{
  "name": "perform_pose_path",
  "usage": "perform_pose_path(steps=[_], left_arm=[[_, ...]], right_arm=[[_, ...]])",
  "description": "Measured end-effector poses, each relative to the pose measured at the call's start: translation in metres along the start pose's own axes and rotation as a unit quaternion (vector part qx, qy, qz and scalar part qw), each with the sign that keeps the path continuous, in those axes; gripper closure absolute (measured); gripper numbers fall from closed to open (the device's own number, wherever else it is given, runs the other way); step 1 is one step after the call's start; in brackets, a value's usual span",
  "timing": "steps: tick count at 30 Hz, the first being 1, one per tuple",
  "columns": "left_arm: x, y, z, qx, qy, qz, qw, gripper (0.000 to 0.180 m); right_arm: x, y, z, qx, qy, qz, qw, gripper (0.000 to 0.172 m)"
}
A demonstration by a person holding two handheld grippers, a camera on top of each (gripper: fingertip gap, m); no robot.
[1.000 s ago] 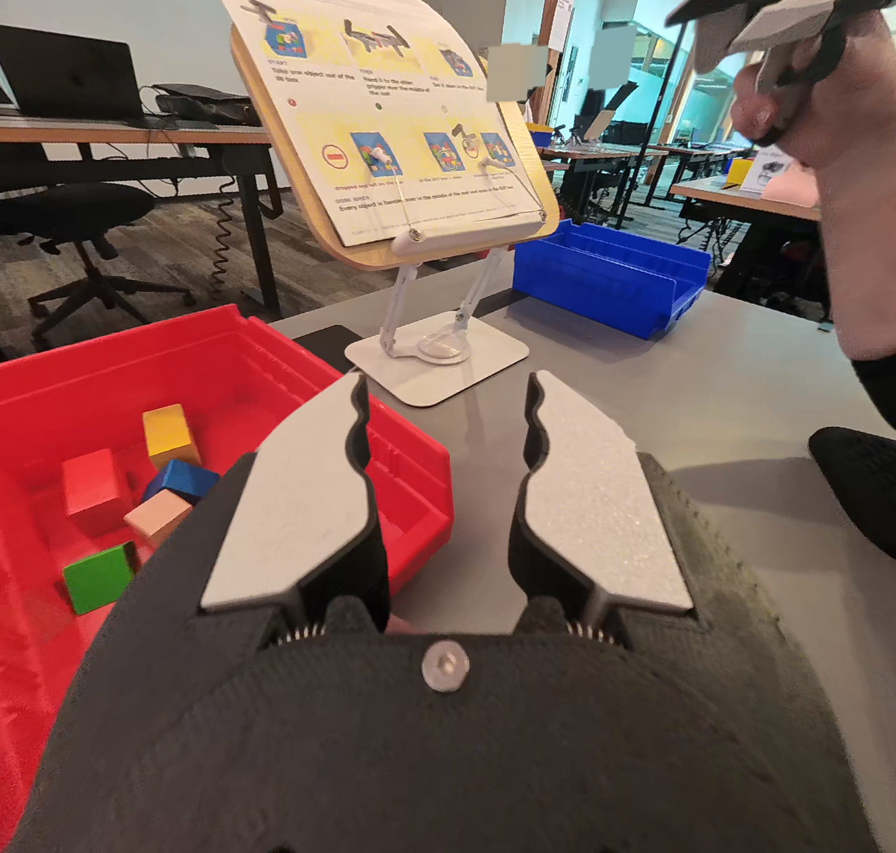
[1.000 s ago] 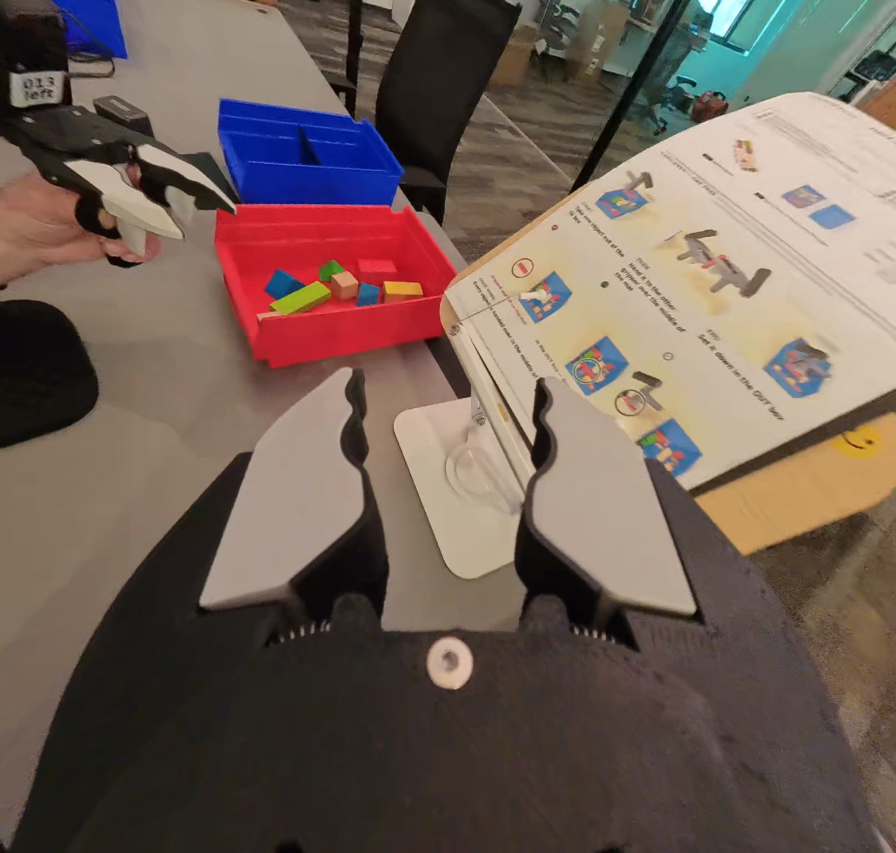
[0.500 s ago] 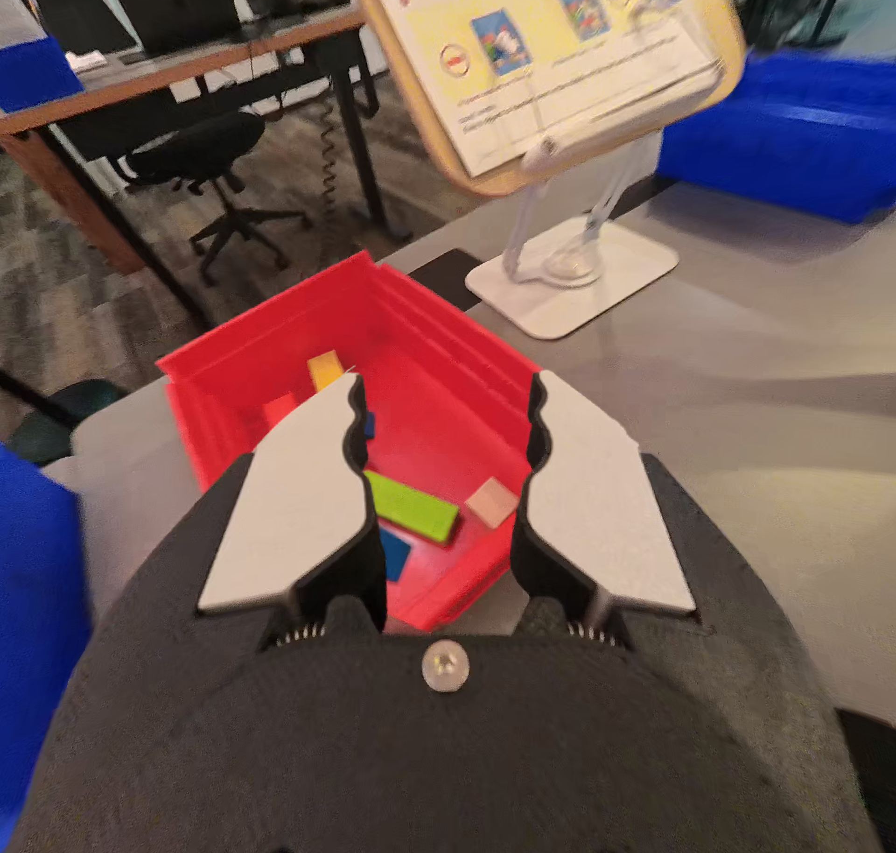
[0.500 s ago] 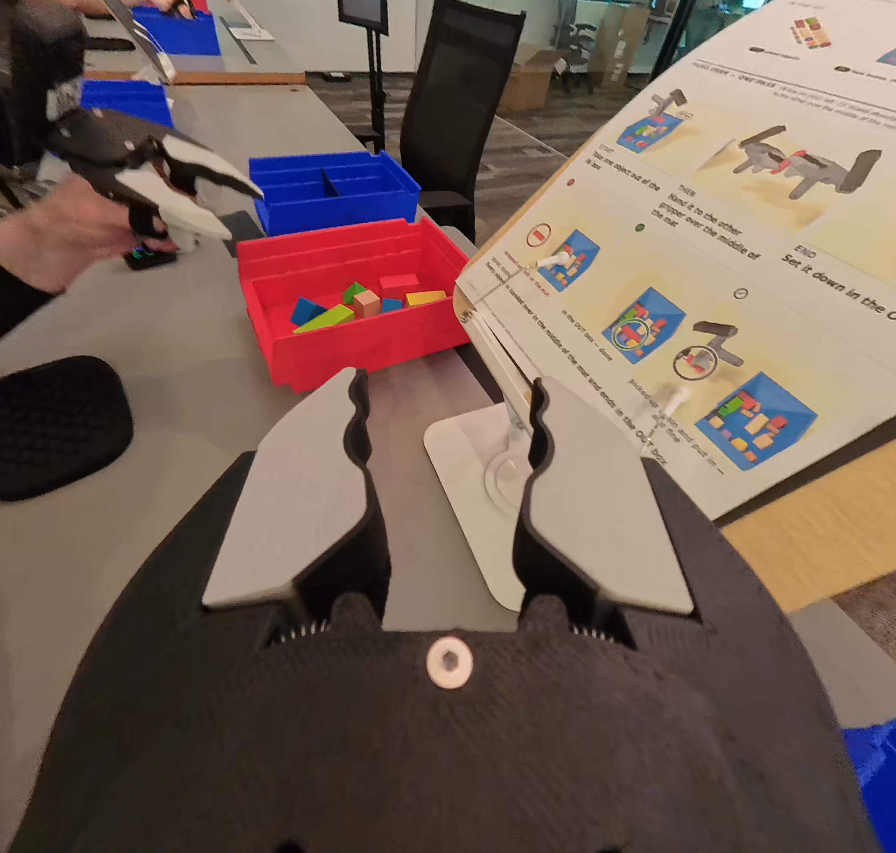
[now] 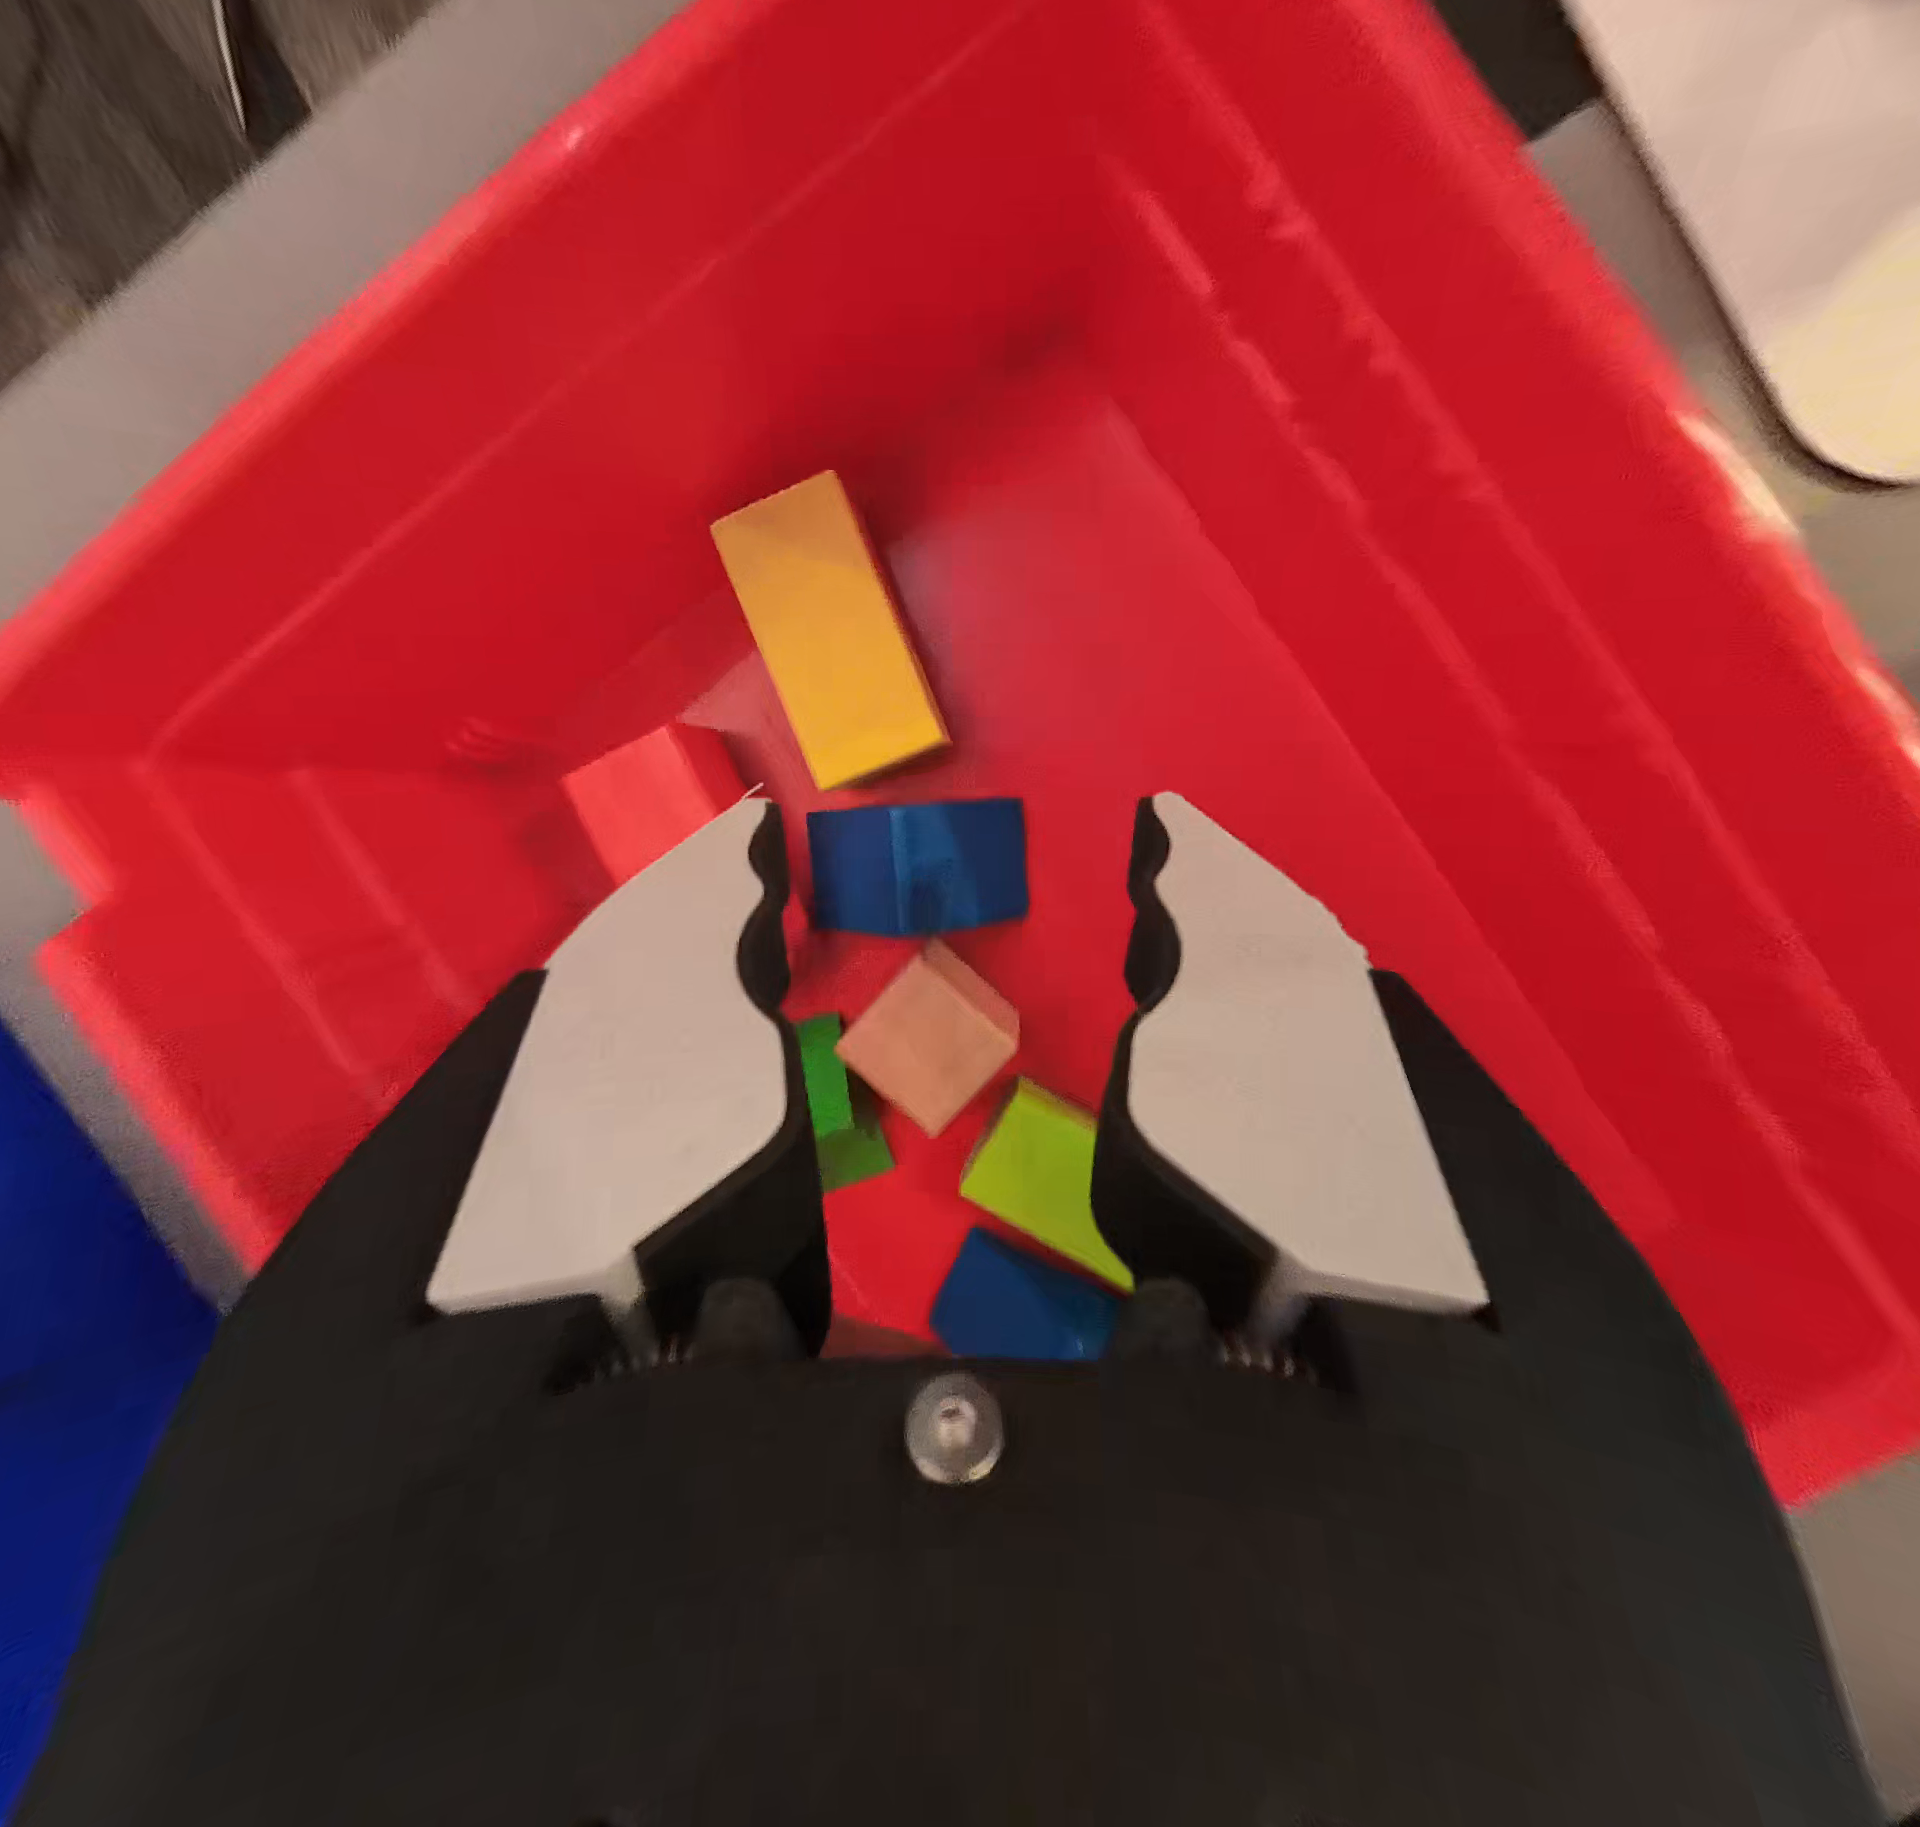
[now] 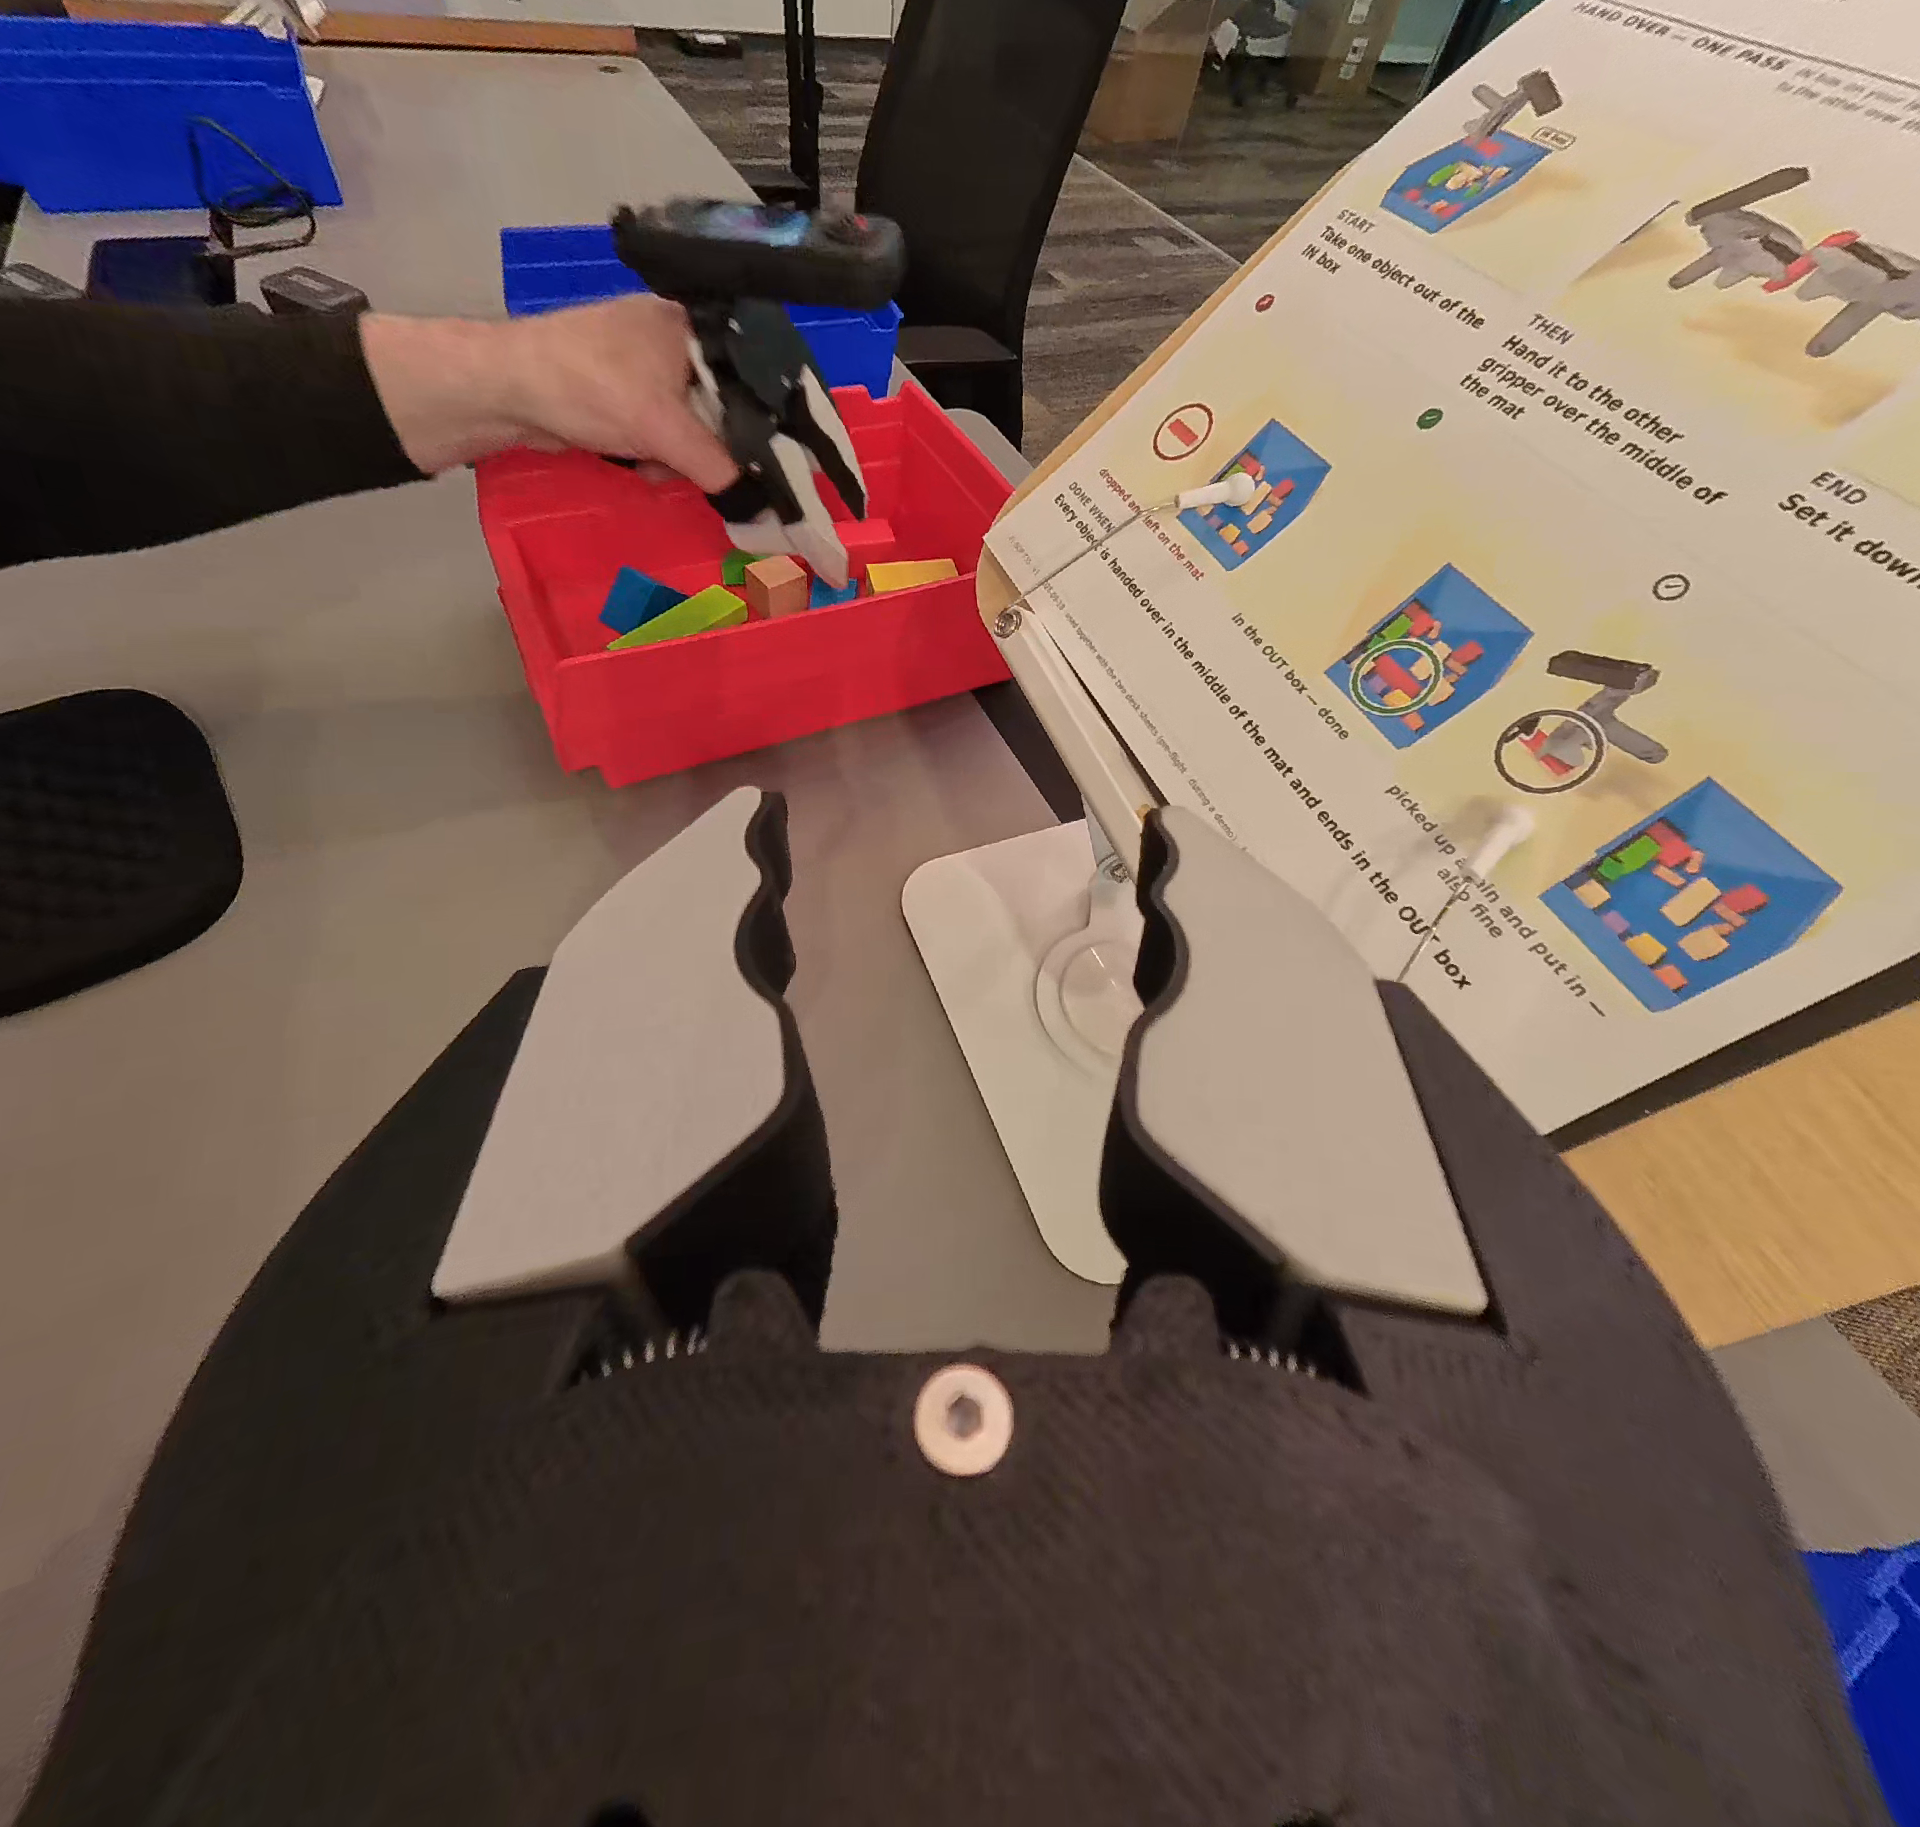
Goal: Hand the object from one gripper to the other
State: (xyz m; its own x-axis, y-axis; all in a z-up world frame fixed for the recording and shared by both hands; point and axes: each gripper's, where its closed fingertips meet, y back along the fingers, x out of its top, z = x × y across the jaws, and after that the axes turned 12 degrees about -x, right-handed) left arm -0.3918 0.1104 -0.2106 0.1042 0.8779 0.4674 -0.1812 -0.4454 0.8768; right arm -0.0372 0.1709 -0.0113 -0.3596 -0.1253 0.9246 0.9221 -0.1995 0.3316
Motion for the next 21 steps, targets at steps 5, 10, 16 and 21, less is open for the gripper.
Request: perform_pose_path(steps=[5,10,16,21], left_arm=[[-0.007,-0.041,-0.027,0.016,0.066,-0.051,0.996,0.121],[-0.008,-0.056,-0.034,0.017,0.083,-0.071,0.994,0.142],[0.021,-0.021,-0.009,-0.030,0.073,0.073,0.994,0.144],[0.059,0.062,0.078,-0.198,0.050,0.289,0.935,0.144]], right_arm=[[-0.001,0.000,0.002,0.002,-0.003,0.000,1.000,0.109],[-0.002,-0.001,0.002,0.008,-0.008,0.002,1.000,0.109],[0.009,0.000,-0.008,0.037,-0.024,0.031,0.999,0.109],[0.024,-0.013,-0.034,0.058,0.003,0.074,0.996,0.096]])
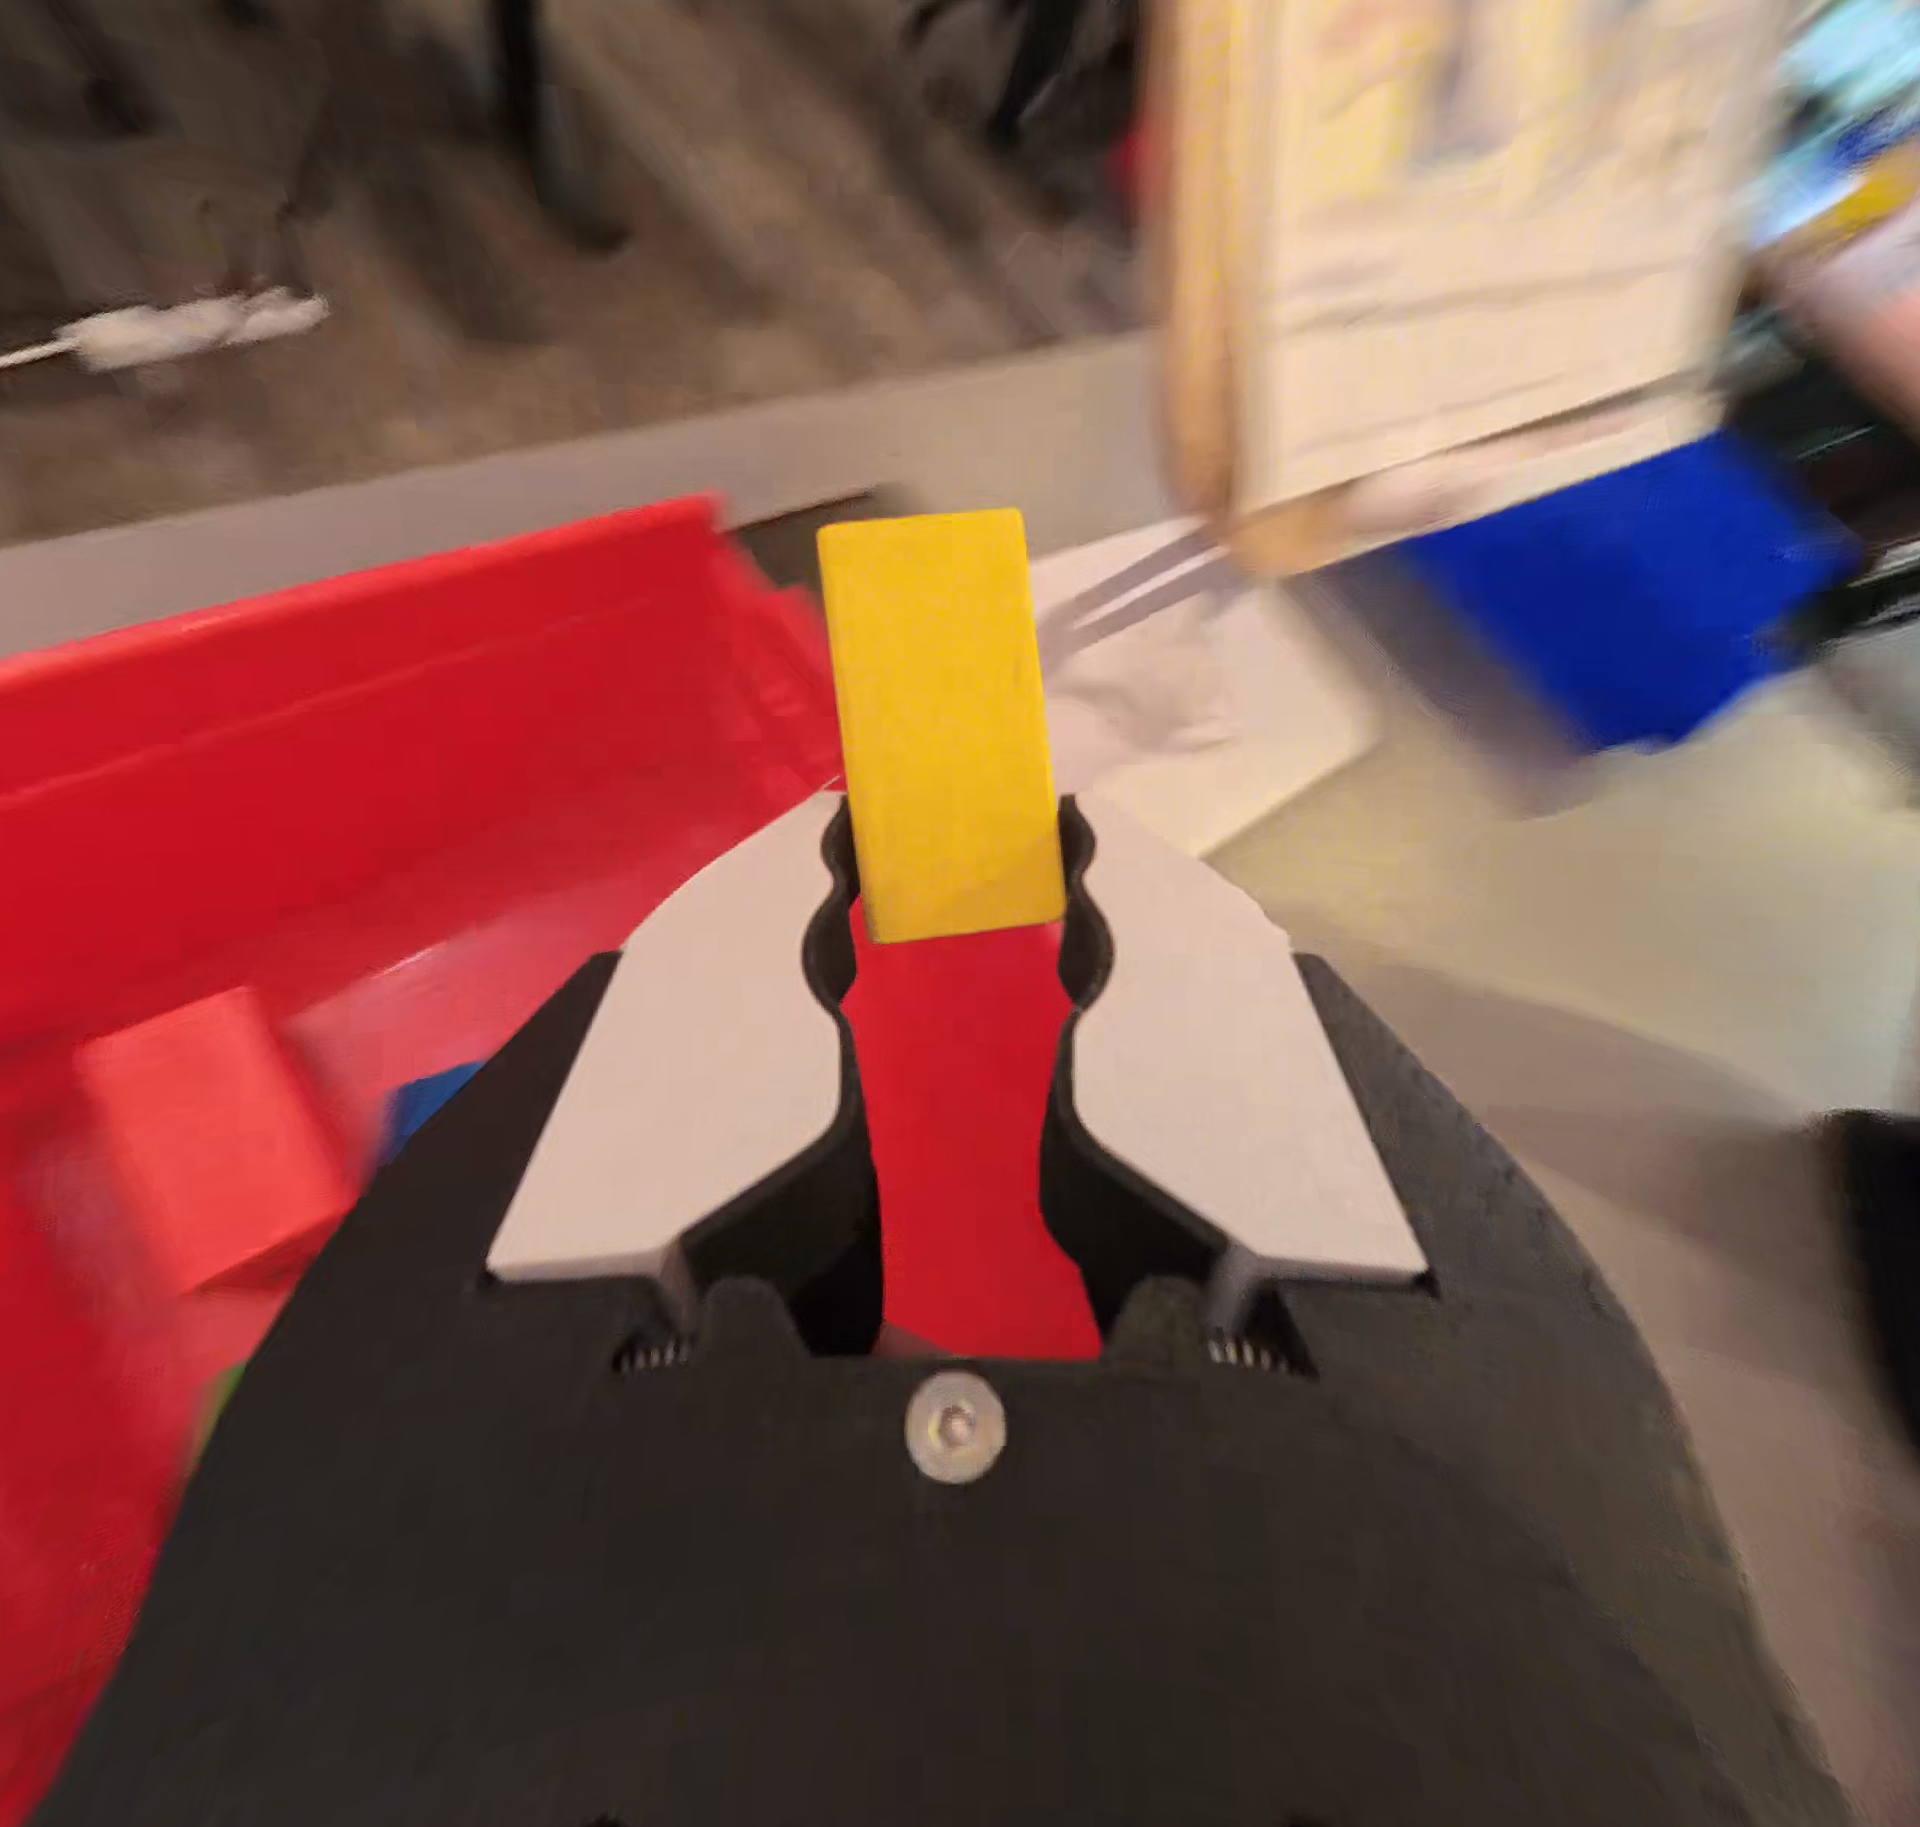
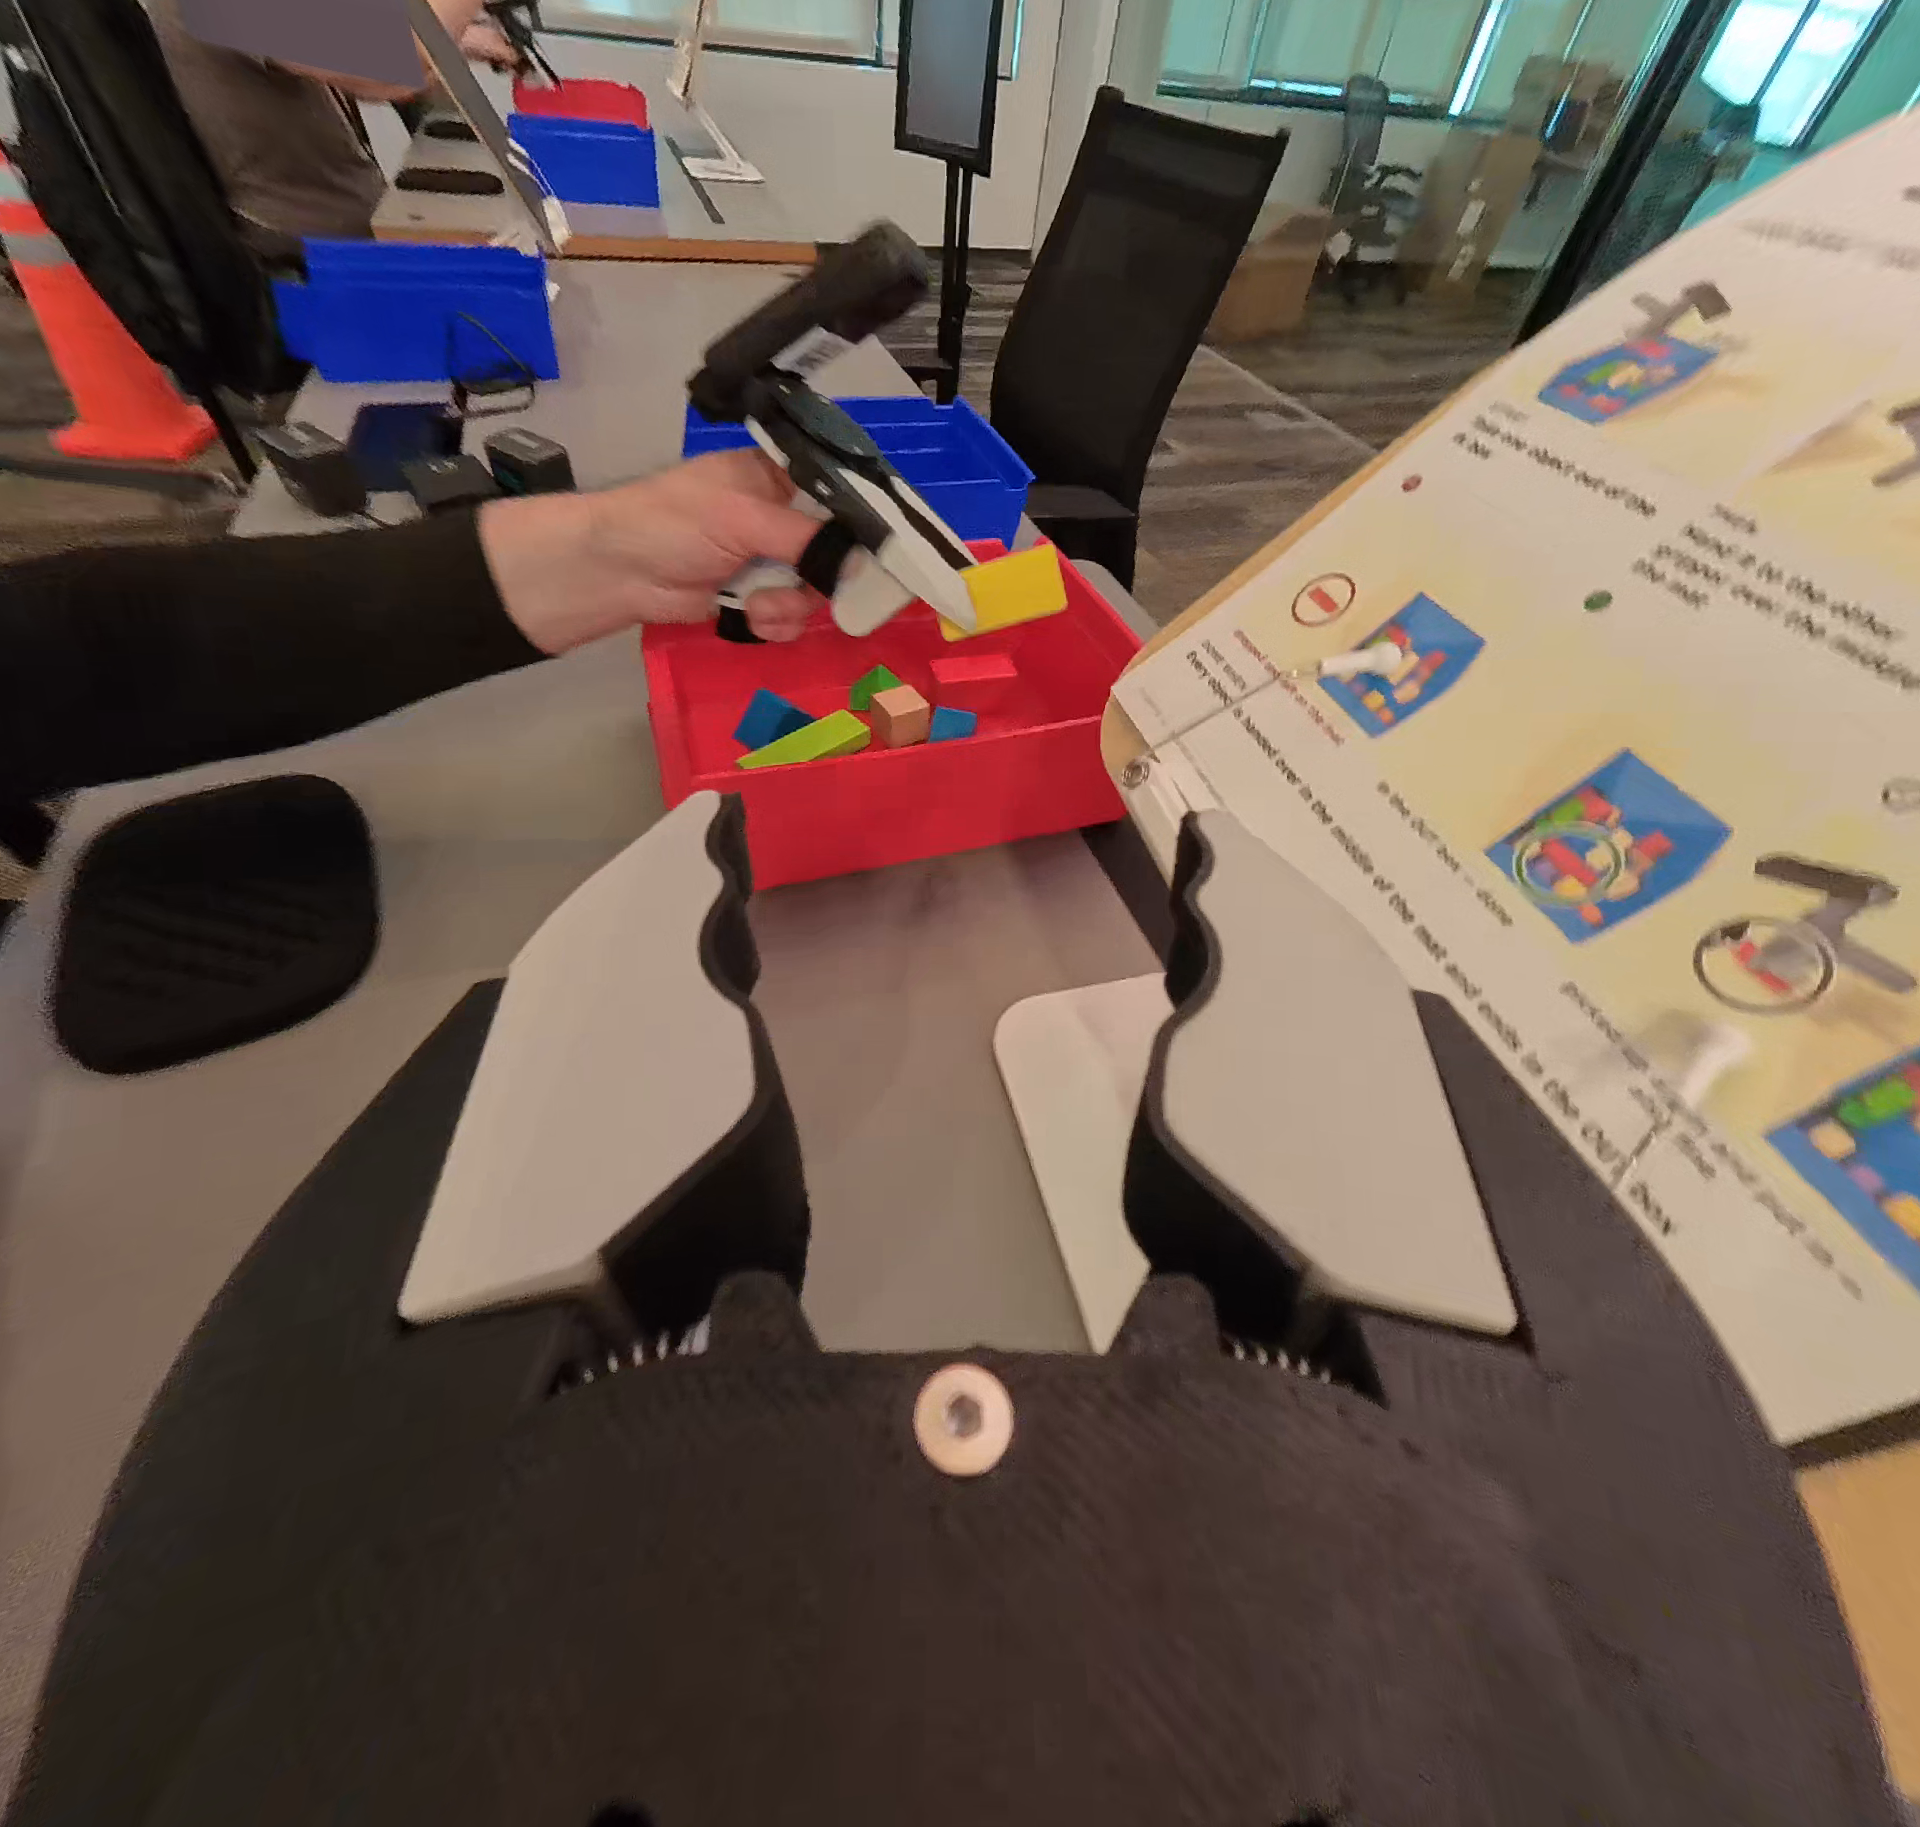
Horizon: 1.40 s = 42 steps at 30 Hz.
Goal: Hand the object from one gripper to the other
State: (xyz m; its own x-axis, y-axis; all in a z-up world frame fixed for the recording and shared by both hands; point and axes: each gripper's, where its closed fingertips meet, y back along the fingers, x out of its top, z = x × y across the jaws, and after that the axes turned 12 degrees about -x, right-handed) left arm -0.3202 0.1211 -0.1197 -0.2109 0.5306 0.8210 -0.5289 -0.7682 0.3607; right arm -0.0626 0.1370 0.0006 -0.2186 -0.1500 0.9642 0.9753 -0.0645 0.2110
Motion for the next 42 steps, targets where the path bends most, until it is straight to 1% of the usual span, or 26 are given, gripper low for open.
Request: perform_pose_path(steps=[2,4,5,7,9,11,14,17,19,20,22,30,31,32,33,34,36,37,38,40,42], left_arm=[[0.016,0.004,0.054,-0.100,0.022,0.076,0.992,0.144],[0.022,0.002,0.104,-0.189,0.040,0.122,0.974,0.144],[0.024,0.001,0.125,-0.220,0.044,0.145,0.964,0.144],[0.024,-0.003,0.162,-0.283,0.062,0.173,0.941,0.144],[0.022,-0.008,0.189,-0.326,0.077,0.197,0.921,0.144],[0.014,-0.020,0.210,-0.360,0.093,0.188,0.909,0.144],[0.006,-0.031,0.230,-0.396,0.109,0.185,0.893,0.144],[0.002,-0.036,0.240,-0.414,0.115,0.185,0.884,0.144],[0.001,-0.037,0.243,-0.426,0.121,0.184,0.878,0.145],[0.000,-0.038,0.245,-0.433,0.123,0.184,0.874,0.145],[-0.001,-0.038,0.248,-0.441,0.126,0.184,0.869,0.145],[-0.002,-0.037,0.253,-0.454,0.121,0.178,0.864,0.144],[-0.001,-0.036,0.253,-0.452,0.119,0.178,0.866,0.141],[0.001,-0.034,0.249,-0.444,0.118,0.183,0.869,0.134],[0.003,-0.030,0.245,-0.434,0.108,0.187,0.875,0.132],[0.003,-0.028,0.239,-0.413,0.090,0.187,0.887,0.132],[-0.002,-0.027,0.220,-0.344,0.043,0.167,0.923,0.132],[-0.003,-0.023,0.211,-0.319,0.022,0.163,0.934,0.133],[-0.003,-0.020,0.202,-0.296,0.006,0.159,0.942,0.135],[-0.005,-0.017,0.183,-0.253,-0.021,0.150,0.956,0.135],[-0.003,-0.013,0.173,-0.237,-0.035,0.162,0.957,0.138]], right_arm=[[0.003,-0.012,-0.010,-0.017,0.050,0.014,0.998,0.087],[0.007,-0.026,-0.025,-0.033,0.103,0.042,0.993,0.082],[0.009,-0.033,-0.033,-0.038,0.125,0.053,0.990,0.080],[0.009,-0.046,-0.052,-0.050,0.176,0.073,0.980,0.080],[0.008,-0.057,-0.063,-0.081,0.222,0.083,0.968,0.082],[0.007,-0.064,-0.069,-0.101,0.250,0.088,0.959,0.082],[0.000,-0.070,-0.076,-0.090,0.257,0.086,0.958,0.085],[-0.002,-0.069,-0.074,-0.088,0.258,0.086,0.958,0.092],[-0.001,-0.066,-0.072,-0.091,0.265,0.093,0.956,0.101],[-0.001,-0.064,-0.072,-0.089,0.267,0.098,0.955,0.102],[0.000,-0.062,-0.073,-0.084,0.272,0.101,0.953,0.103],[0.001,-0.058,-0.076,-0.066,0.267,0.097,0.956,0.103],[0.002,-0.056,-0.075,-0.063,0.265,0.094,0.958,0.103],[0.003,-0.052,-0.073,-0.062,0.265,0.092,0.958,0.103],[0.005,-0.047,-0.069,-0.060,0.266,0.086,0.958,0.103],[0.006,-0.039,-0.061,-0.062,0.268,0.073,0.959,0.103],[0.006,-0.014,-0.032,-0.083,0.276,0.033,0.957,0.102],[0.003,0.002,-0.011,-0.096,0.274,0.004,0.957,0.102],[-0.004,0.020,0.012,-0.109,0.271,-0.036,0.956,0.103],[-0.029,0.060,0.061,-0.130,0.274,-0.133,0.944,0.102],[-0.063,0.100,0.108,-0.139,0.268,-0.237,0.923,0.103]])
